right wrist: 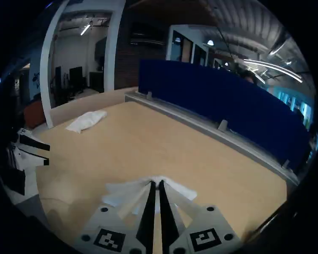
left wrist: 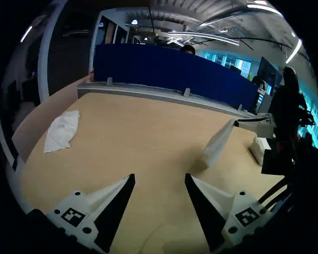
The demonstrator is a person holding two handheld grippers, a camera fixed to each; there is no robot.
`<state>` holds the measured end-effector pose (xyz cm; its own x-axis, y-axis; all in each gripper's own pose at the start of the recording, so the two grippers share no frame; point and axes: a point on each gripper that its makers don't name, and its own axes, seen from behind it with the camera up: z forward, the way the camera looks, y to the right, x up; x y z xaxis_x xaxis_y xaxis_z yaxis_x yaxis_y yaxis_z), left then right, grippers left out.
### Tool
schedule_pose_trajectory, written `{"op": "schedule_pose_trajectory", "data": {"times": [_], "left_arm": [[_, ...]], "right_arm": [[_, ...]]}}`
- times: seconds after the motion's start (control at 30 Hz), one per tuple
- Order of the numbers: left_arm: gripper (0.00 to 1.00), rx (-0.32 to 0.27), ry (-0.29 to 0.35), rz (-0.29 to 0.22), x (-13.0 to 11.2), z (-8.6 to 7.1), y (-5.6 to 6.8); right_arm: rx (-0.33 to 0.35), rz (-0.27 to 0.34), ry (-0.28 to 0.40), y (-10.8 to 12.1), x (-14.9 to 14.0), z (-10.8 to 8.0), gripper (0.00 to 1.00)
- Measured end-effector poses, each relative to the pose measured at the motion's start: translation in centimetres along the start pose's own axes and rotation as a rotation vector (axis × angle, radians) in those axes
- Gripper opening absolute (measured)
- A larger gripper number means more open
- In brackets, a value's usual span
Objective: Fold towel
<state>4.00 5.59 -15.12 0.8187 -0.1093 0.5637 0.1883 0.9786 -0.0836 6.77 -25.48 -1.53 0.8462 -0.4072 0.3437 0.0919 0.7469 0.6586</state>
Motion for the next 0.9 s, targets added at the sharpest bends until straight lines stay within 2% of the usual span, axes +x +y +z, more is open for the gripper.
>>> {"op": "schedule_pose_trajectory", "data": {"times": [0.3, 0.5, 0.9], "left_arm": [[0.87, -0.025, 0.008, 0.012, 0.5, 0.2, 1.4], [0.87, -0.044, 0.006, 0.021, 0.6, 0.7, 2.4], [0.87, -0.079, -0.003, 0.039, 0.8, 2.0, 4.8]], "right_arm": [[-0.035, 0.022, 0.001, 2.0, -0.4, -2.2, 0.06], [-0.065, 0.049, 0.009, 4.2, -0.3, -4.2, 0.06], [-0.166, 0.082, -0.001, 12.5, -1.3, -9.9, 0.06]]}}
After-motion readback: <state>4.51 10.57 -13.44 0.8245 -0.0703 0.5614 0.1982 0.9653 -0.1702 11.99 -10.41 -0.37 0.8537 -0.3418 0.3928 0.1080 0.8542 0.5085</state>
